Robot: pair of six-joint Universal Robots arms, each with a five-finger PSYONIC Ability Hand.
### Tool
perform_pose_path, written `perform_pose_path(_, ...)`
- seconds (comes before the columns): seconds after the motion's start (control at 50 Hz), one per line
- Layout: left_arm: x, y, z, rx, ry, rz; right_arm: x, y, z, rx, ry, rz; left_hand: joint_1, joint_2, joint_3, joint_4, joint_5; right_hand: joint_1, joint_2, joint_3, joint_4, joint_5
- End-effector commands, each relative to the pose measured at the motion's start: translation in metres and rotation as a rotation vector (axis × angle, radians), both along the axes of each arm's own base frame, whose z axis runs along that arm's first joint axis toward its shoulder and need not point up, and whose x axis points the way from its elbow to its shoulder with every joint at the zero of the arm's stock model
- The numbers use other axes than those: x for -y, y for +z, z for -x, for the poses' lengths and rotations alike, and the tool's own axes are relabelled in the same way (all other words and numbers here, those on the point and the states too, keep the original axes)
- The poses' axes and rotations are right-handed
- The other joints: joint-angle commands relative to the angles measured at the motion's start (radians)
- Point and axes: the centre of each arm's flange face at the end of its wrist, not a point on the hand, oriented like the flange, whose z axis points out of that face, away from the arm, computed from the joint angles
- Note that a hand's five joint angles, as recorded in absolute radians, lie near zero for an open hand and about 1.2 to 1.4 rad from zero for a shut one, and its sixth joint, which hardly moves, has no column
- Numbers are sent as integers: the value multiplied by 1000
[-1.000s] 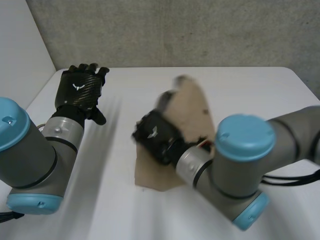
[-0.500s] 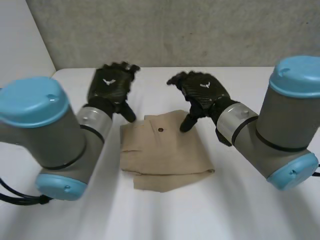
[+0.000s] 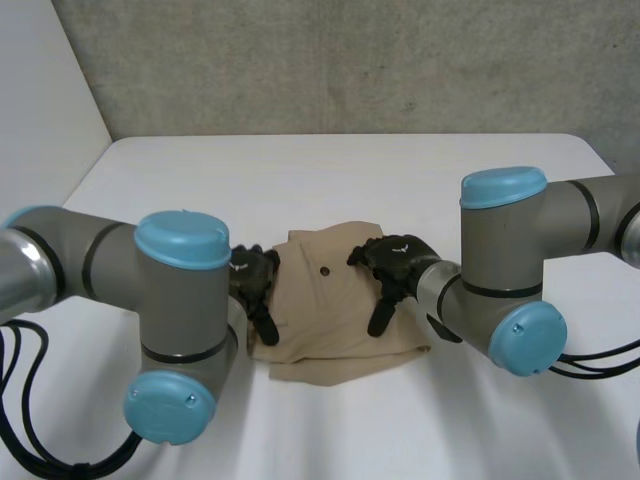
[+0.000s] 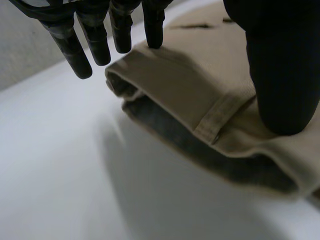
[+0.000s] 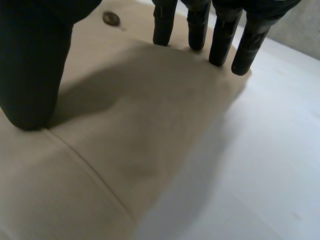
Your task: Fold the shorts.
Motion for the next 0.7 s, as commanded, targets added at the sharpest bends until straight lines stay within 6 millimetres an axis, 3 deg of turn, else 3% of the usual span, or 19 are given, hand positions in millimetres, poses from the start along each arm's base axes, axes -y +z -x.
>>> perform_pose_path(0.02, -2, -11, 0, 23, -13, -28, -3, -6, 10, -157, 15, 74, 10, 3, -10, -1, -16, -22, -47, -36, -61, -68)
perform_pose_path(0.18, -3, -2, 2, 5, -29, -12, -7, 8, 19, -144, 6, 103, -4, -12, -25, -16, -30, -22, -47, -36, -61, -68)
perform_pose_path(0.24, 1, 25, 2, -35, -32, 51, -5, 27, 18, -93, -8, 163, -4, -12, -25, -16, -30, -22, -47, -36, -61, -68)
perform_pose_path(0.28, 4, 44, 0, -60, -31, 94, -2, 54, 19, -23, -37, 249, -4, -12, -25, -16, -30, -22, -47, -36, -61, -68)
perform_pose_path(0.34, 12, 87, -9, -115, -21, 202, 3, 93, 26, 71, -97, 350, -4, -12, -25, -16, -30, -22, -47, -36, -61, -68)
perform_pose_path(0.36, 16, 111, -15, -150, -11, 260, 8, 116, 35, 135, -157, 398, -1, -9, -22, -13, -27, -22, -47, -36, -61, -68)
perform_pose_path(0.42, 20, 151, -28, -214, 8, 353, 10, 152, 50, 227, -249, 472, 7, 0, -13, -5, -19, -22, -47, -36, -61, -68)
perform_pose_path(0.44, 21, 171, -35, -242, 16, 399, 9, 173, 59, 275, -306, 513, 16, 9, -4, 4, -10, -22, -47, -36, -61, -68)
perform_pose_path(0.5, 21, 196, -45, -284, 27, 449, 7, 206, 82, 316, -414, 588, 16, 9, -4, 4, -10, -22, -47, -36, -61, -68)
perform_pose_path(0.58, 17, 214, -62, -296, 72, 438, 5, 226, 106, 297, -497, 614, 16, 9, -4, 4, -10, -22, -47, -36, -61, -68)
perform_pose_path(0.7, 12, 219, -76, -311, 109, 381, 1, 224, 113, 247, -505, 550, 16, 9, -4, 4, -10, -22, -47, -36, -61, -68)
